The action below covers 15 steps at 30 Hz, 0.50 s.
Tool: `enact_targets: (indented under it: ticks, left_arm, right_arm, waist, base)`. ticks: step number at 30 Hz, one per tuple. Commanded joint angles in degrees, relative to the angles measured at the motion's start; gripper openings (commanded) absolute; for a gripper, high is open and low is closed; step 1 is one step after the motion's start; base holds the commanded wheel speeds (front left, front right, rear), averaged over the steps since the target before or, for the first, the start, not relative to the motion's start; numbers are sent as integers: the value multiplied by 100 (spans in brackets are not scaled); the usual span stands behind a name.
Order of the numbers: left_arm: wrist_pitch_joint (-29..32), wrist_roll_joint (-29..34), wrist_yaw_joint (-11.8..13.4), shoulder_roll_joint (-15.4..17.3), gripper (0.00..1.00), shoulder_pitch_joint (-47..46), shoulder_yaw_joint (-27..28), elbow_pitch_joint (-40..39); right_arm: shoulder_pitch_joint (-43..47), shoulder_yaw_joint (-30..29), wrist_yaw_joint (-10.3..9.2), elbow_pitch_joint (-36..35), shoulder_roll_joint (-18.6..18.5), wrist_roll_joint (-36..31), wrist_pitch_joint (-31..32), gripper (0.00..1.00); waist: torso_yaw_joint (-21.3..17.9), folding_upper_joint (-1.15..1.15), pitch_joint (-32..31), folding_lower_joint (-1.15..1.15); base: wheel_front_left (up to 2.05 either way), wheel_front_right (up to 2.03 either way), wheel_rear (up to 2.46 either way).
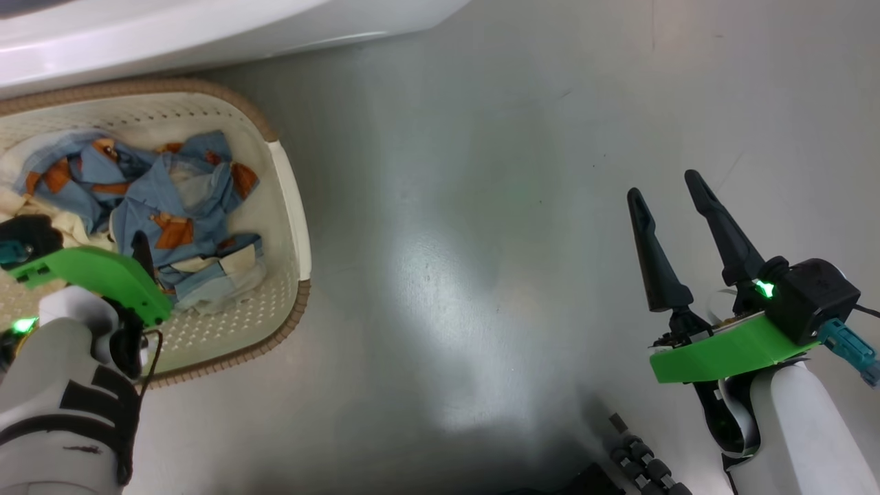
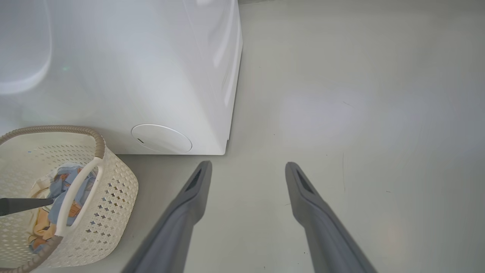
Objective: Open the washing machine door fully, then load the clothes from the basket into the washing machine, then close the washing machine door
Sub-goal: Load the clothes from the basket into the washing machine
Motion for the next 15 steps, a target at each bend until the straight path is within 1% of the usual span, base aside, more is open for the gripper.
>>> enact_targets:
  ticks: [1, 7, 15]
  left_arm:
    - [-32, -59, -69, 225, 100, 83, 65, 4]
    - [-22, -79, -138, 248, 100, -12, 10, 36]
    - [6, -128, -115, 284, 100, -74, -12, 59]
  right_arm:
    - [119, 90, 9, -150, -50, 15, -67, 100]
    - [114, 77, 9, -187, -103, 5, -67, 100]
    - [168, 39, 9, -251, -141, 3, -67, 100]
  waist:
    - [14, 0, 37, 0]
    - [16, 0, 117, 0]
    - [12, 0, 196, 0]
  base:
    - [0, 0, 0]
    - [0, 0, 0]
    - [0, 0, 0]
